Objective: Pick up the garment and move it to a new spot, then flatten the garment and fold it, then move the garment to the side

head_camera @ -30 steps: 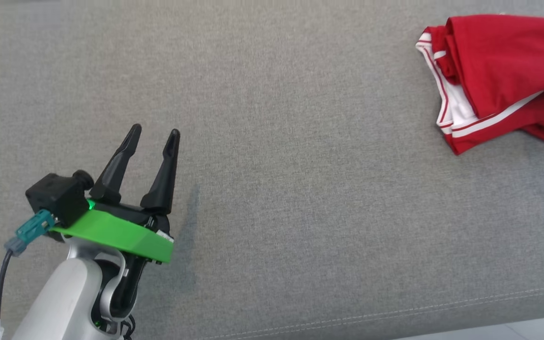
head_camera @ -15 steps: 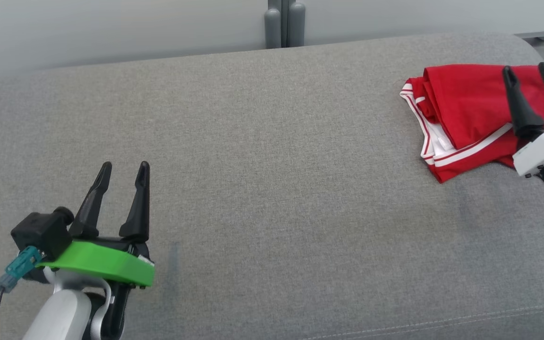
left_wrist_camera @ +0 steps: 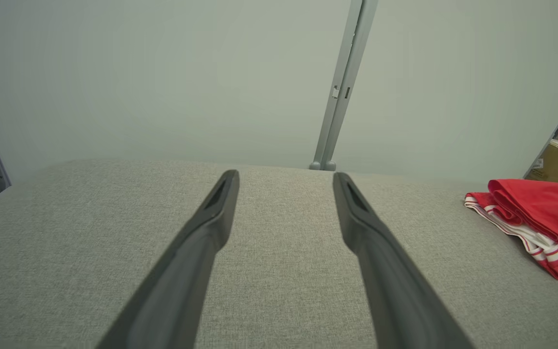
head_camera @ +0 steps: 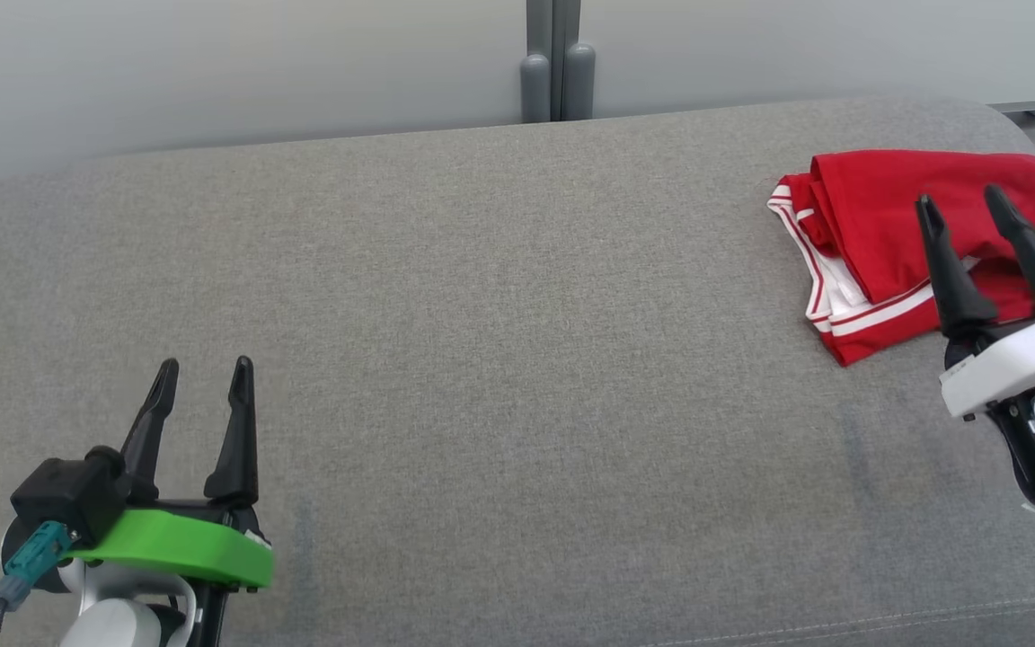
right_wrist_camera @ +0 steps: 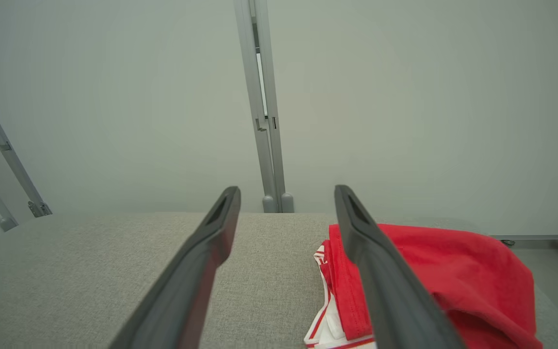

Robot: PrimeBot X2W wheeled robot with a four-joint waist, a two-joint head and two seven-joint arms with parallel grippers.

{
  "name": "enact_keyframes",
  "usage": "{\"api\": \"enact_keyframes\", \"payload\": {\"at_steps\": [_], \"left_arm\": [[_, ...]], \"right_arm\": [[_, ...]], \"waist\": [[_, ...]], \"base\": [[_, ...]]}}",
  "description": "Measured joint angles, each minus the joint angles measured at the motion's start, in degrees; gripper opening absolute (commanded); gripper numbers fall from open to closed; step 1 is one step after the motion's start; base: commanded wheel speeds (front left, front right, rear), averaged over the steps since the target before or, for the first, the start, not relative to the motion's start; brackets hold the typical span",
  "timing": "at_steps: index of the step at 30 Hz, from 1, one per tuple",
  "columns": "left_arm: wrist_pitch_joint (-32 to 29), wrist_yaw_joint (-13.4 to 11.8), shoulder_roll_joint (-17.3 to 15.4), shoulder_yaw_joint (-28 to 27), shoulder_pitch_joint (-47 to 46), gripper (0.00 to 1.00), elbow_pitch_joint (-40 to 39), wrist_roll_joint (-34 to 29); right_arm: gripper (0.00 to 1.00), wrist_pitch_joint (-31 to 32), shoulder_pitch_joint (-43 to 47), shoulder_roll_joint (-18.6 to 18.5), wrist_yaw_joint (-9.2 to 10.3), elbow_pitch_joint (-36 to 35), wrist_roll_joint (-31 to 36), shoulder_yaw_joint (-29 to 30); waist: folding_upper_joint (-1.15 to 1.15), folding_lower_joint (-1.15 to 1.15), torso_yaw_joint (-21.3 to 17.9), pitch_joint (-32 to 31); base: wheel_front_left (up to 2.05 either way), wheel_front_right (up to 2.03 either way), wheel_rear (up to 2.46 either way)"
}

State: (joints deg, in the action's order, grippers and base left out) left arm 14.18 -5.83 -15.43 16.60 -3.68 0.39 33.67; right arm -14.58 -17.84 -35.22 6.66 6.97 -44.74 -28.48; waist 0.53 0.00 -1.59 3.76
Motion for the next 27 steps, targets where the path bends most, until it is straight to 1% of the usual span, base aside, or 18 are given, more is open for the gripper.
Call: {"api": "enact_keyframes", "payload": {"at_steps": [3,10,20,27], "left_arm": [[0.0,0.0,0.3,0.0,0.8,1.00,-0.5,-0.1],[0.0,-0.3,0.3,-0.5,1.5,1.00,-1.1,-2.7],[0.1,-0.3,1.6,-1.3,2.6,1.00,-2.4,-3.7],[0.1,-0.8,2.0,-1.6,2.7,1.00,-2.9,-4.0]], "right_arm": [[1.00,0.0,2.9,0.7,0.41,-1.4,1.2,1.0],[1.00,0.0,6.8,2.1,0.51,-4.5,4.5,5.4],[1.00,0.0,12.3,4.0,0.51,-6.0,7.3,11.6],[1.00,0.0,15.0,5.6,0.51,-7.5,9.5,14.2]], "waist": [[0.00,0.00,0.1,0.0],[0.00,0.00,0.2,0.0],[0.00,0.00,0.6,0.1],[0.00,0.00,0.8,0.2]], "base": [[0.00,0.00,0.00],[0.00,0.00,0.00],[0.00,0.00,0.00],[0.00,0.00,0.00]]}}
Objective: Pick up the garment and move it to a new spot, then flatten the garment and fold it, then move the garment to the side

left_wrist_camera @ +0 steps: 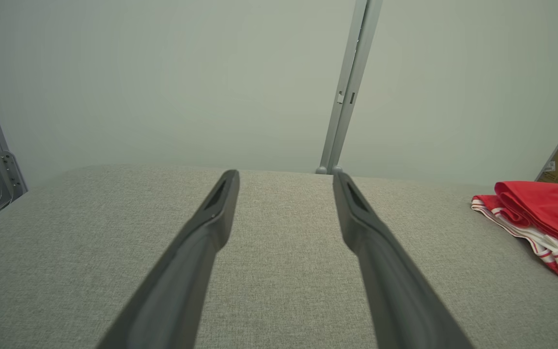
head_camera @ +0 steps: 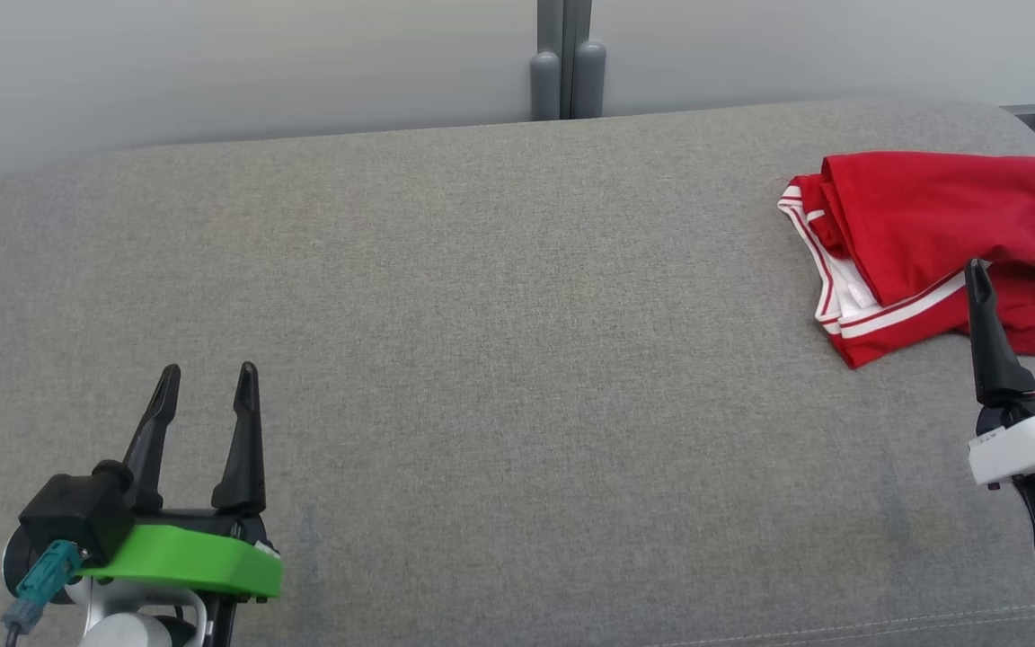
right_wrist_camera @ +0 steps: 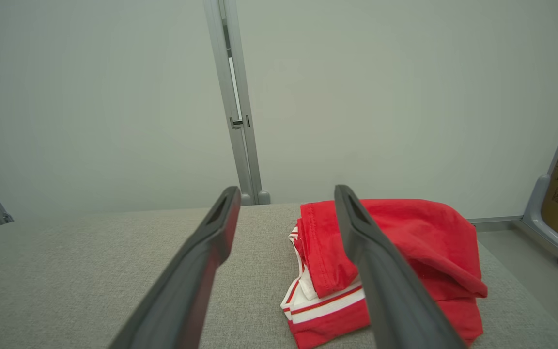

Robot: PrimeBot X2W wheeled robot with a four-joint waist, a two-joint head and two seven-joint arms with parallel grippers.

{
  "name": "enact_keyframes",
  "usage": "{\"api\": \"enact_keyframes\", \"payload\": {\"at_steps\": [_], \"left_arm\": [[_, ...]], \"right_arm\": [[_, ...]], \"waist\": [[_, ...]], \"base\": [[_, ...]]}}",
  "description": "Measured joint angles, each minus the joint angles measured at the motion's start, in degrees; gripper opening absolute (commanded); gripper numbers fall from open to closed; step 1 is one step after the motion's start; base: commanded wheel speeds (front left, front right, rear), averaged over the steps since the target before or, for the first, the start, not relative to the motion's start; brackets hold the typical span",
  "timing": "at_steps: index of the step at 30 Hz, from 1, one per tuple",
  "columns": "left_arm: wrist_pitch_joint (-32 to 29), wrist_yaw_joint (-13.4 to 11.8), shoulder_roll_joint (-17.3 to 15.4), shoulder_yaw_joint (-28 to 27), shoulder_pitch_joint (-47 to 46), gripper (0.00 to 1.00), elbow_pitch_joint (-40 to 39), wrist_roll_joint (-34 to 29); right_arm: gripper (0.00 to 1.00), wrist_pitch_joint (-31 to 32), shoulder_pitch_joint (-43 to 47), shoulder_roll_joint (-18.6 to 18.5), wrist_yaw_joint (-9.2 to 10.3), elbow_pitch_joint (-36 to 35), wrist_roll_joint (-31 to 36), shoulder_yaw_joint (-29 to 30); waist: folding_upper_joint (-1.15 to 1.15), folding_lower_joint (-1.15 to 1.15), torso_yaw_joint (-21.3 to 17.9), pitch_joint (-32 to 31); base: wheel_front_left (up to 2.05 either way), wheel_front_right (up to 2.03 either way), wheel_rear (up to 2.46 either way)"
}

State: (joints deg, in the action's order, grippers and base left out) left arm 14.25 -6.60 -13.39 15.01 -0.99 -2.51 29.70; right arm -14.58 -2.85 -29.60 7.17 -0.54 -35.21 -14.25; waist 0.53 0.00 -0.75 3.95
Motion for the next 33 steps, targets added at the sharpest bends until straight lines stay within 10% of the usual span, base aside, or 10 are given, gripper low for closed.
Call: {"api": "enact_keyframes", "payload": {"at_steps": [18,19,33], "left_arm": [[0.0,-0.1,0.8,-0.6,0.2,1.00,-0.5,-1.3],[0.0,-0.1,1.0,-0.6,0.2,0.00,-0.5,-1.3],[-0.2,0.4,3.4,0.6,2.2,0.00,3.3,1.9]], "right_arm": [[1.00,0.0,4.5,2.8,0.00,-3.5,2.0,2.8],[0.00,0.0,4.7,2.9,0.01,-3.7,2.1,2.9],[0.00,0.5,6.8,8.1,-0.62,-0.7,-0.8,1.4]], "waist": [[0.00,0.00,0.3,0.2],[0.00,0.00,0.3,0.3],[0.00,0.00,0.4,0.2]], "base": [[0.00,0.00,0.00],[0.00,0.00,0.00],[0.00,0.00,0.00]]}}
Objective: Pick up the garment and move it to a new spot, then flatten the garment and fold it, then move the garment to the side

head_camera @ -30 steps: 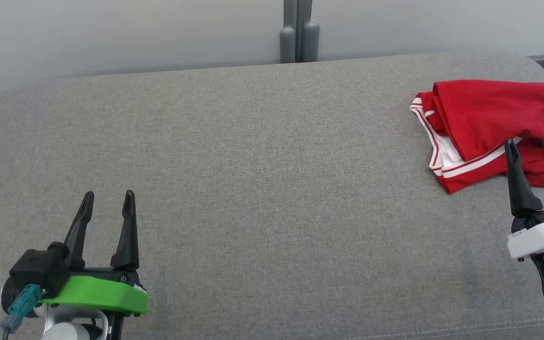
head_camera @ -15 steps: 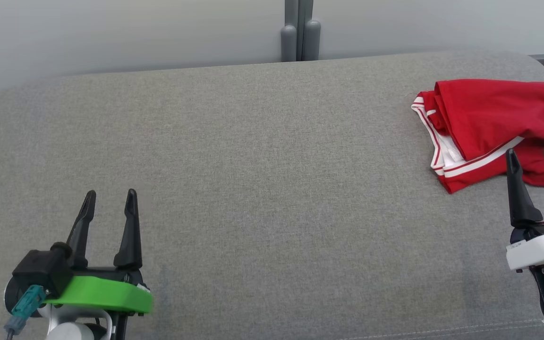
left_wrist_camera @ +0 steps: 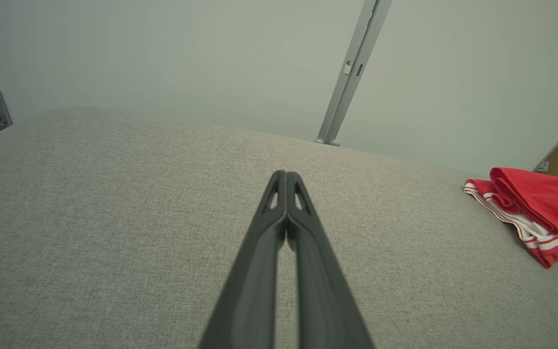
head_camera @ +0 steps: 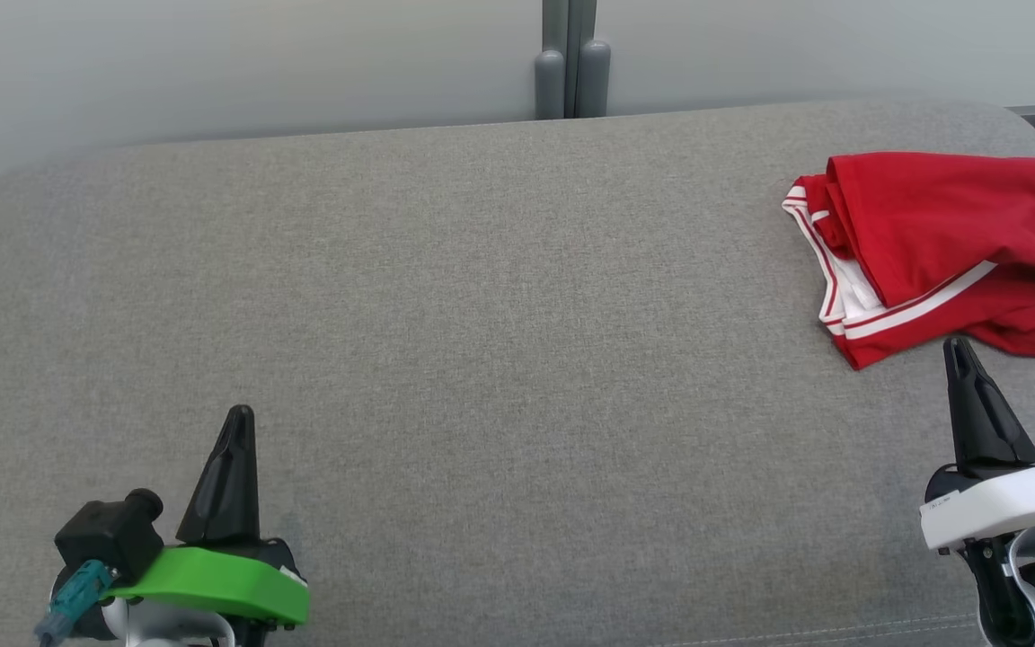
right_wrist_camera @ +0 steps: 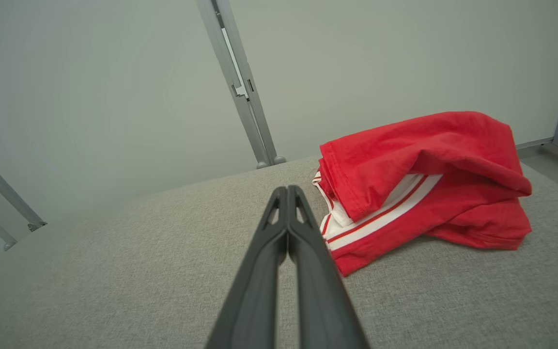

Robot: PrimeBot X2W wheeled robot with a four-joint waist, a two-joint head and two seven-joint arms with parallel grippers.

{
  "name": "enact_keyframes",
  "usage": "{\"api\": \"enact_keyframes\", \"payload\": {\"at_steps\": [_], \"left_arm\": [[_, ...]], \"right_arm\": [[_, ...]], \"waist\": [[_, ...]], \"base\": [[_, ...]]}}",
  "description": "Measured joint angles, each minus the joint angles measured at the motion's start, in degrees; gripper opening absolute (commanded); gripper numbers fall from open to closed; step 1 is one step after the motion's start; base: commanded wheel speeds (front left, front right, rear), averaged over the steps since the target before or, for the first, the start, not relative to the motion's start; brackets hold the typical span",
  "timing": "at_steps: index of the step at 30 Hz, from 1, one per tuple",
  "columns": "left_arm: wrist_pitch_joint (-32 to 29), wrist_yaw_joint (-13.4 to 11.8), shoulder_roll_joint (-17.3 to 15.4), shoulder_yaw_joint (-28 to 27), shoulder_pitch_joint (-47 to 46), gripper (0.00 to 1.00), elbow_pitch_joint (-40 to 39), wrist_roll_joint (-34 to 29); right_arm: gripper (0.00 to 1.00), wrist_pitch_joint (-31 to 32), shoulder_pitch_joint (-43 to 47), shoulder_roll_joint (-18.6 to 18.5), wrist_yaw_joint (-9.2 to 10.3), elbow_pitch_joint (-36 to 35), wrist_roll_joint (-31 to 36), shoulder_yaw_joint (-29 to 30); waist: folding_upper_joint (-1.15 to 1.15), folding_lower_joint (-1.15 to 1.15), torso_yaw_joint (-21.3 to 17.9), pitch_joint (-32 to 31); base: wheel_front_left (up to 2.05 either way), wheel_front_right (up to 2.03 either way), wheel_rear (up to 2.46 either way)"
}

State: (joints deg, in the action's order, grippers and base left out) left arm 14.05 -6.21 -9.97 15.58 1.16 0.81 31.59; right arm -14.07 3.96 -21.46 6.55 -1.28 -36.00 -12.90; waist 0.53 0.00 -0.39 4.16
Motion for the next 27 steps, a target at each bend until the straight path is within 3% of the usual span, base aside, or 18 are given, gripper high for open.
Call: {"api": "enact_keyframes", "payload": {"at_steps": [27], "left_arm": [[-4.7,2.8,1.4,-4.3,0.0,0.00,2.2,18.0]], "right_arm": [[0.00,4.6,-0.3,5.0,-2.63,2.9,-16.5,4.8]], "waist": [[0.00,0.00,0.1,-1.1]], "base": [[0.00,0.00,0.00]]}}
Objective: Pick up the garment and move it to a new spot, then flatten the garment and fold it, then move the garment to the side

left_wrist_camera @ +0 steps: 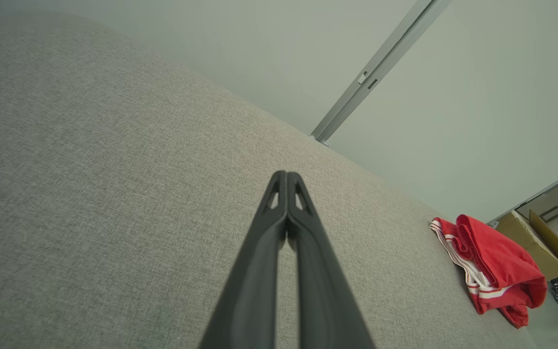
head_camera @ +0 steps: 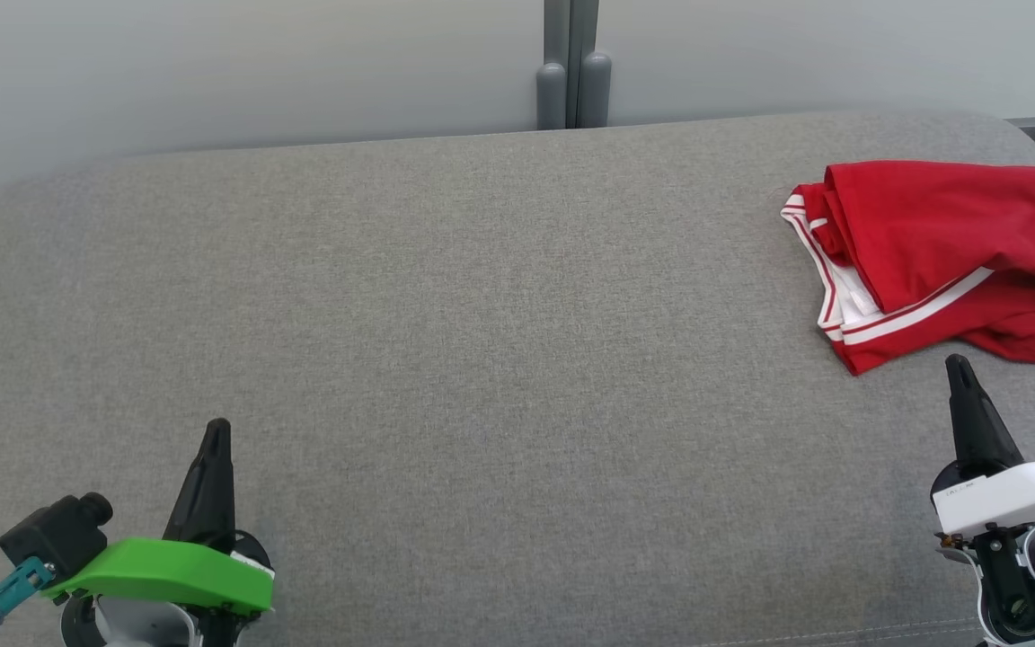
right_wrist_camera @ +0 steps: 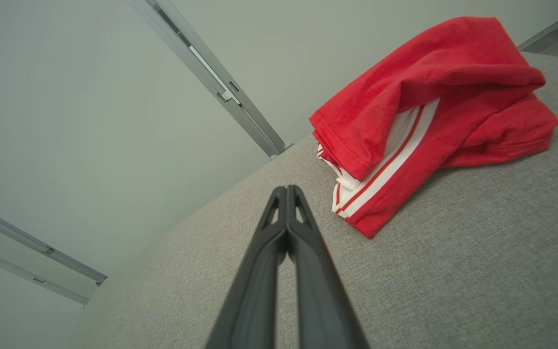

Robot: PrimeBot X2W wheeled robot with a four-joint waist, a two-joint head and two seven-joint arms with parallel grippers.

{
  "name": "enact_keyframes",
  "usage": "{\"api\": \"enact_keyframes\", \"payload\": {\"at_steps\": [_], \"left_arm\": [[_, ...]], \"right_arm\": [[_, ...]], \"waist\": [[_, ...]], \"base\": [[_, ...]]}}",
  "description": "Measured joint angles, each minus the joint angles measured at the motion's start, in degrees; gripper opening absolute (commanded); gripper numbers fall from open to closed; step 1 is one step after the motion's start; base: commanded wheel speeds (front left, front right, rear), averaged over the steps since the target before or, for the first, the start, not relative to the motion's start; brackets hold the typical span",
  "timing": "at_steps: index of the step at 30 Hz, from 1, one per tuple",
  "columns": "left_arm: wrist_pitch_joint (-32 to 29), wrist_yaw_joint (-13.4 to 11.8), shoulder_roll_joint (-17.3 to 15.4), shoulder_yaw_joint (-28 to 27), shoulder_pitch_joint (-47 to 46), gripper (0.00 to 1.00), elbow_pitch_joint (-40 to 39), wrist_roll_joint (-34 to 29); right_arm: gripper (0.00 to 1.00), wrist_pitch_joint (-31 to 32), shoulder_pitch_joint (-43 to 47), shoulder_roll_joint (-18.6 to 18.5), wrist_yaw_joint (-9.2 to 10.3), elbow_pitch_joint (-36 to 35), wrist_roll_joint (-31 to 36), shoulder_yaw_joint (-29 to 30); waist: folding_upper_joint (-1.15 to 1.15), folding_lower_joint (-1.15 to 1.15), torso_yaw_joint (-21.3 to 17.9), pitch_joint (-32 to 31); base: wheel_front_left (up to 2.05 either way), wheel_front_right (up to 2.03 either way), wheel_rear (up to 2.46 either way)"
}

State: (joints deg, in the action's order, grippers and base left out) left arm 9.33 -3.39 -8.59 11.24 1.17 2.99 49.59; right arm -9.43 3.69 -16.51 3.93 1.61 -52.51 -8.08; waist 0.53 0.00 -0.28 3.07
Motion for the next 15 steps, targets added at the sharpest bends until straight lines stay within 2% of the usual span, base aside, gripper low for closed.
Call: {"api": "enact_keyframes", "payload": {"at_steps": [15], "left_arm": [[-2.5,1.9,0.5,-2.1,-0.1,0.00,2.0,9.3]], "right_arm": [[0.00,2.7,-1.0,2.2,-1.98,2.5,-8.4,2.3]], "waist": [[0.00,0.00,0.1,-0.6]], "base": [[0.00,0.00,0.00]]}}
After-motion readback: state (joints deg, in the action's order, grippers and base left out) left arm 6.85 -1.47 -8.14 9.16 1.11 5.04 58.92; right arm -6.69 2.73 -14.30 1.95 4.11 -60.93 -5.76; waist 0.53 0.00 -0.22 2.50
